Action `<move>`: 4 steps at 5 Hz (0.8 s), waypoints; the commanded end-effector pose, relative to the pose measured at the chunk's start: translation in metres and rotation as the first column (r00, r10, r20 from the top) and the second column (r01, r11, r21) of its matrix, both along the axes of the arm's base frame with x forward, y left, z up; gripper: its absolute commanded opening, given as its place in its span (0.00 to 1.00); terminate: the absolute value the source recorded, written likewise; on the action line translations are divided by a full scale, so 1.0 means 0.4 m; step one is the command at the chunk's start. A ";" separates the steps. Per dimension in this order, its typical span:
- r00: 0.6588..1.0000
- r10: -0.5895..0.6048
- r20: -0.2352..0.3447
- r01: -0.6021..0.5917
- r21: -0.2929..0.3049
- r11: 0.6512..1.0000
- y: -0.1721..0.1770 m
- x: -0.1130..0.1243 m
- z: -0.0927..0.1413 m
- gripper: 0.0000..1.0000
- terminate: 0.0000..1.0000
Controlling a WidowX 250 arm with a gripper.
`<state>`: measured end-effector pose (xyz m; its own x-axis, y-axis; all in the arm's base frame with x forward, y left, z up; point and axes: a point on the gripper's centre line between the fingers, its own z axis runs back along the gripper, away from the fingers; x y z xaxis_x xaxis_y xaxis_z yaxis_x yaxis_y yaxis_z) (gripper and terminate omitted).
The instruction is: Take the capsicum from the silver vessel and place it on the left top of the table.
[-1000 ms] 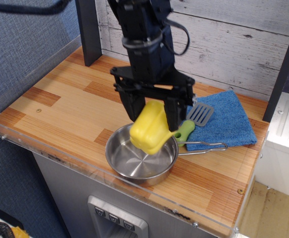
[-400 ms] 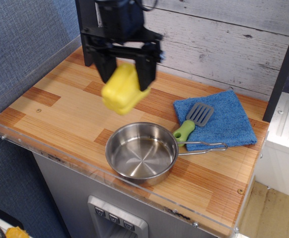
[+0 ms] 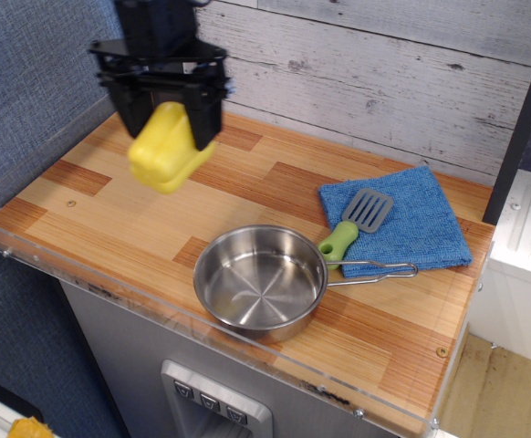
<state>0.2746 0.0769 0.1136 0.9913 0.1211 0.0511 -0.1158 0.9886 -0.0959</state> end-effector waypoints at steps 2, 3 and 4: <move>0.994 0.109 0.010 -0.110 0.106 0.988 0.084 0.048 -0.082 0.00 0.00; 0.993 0.117 -0.007 -0.115 0.101 0.988 0.090 0.085 -0.113 0.00 0.00; 0.989 0.146 -0.016 -0.144 0.076 0.987 0.117 0.120 -0.149 0.00 0.00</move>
<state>0.3220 0.1165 0.0355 0.9698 0.2439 -0.0071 -0.2440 0.9693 -0.0297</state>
